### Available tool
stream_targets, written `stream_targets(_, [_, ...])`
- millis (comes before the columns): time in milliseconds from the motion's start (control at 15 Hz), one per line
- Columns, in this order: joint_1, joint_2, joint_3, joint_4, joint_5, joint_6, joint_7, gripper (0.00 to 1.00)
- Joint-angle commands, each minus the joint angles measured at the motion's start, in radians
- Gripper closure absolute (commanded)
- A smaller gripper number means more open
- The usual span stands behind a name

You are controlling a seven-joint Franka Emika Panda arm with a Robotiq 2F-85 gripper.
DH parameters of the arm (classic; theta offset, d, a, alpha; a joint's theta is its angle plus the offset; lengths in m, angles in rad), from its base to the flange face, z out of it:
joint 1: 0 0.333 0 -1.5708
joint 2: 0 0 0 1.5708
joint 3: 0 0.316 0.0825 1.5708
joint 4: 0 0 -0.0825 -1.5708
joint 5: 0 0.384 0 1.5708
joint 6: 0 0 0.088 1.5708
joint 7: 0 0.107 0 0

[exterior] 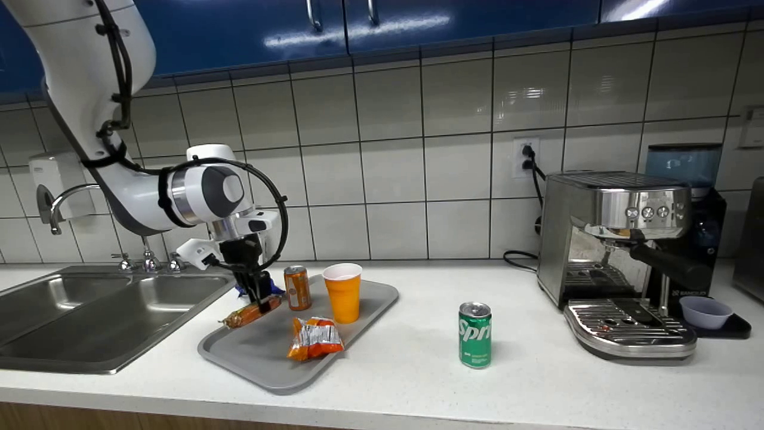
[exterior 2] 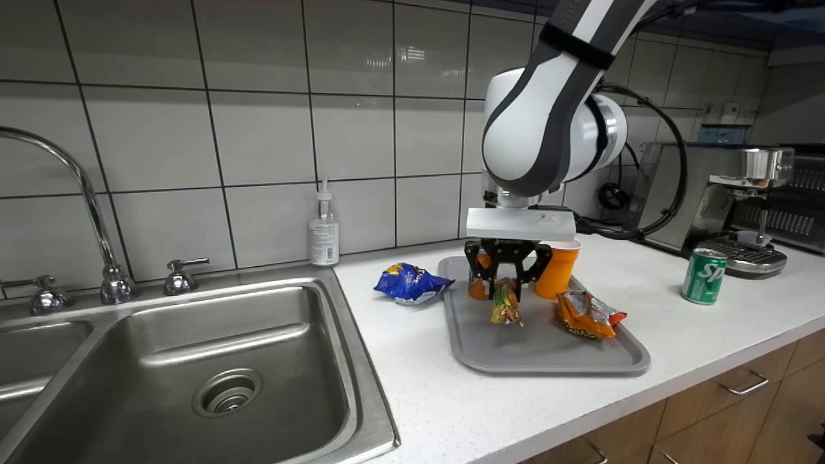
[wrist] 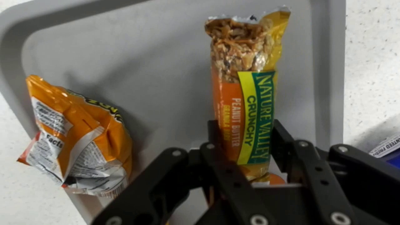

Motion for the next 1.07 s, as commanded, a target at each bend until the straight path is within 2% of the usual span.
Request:
stream_targets(0, [-0.031,-0.007,0.004,-0.012,-0.013,-0.003,0.004,0.83])
stream_targets(933, [-0.056,0.055,0.011,0.003,0.009,-0.015,-0.018,0.83])
stream_targets(1000, [-0.056,0.054,0.011,0.002,0.01,-0.016,-0.019,0.33])
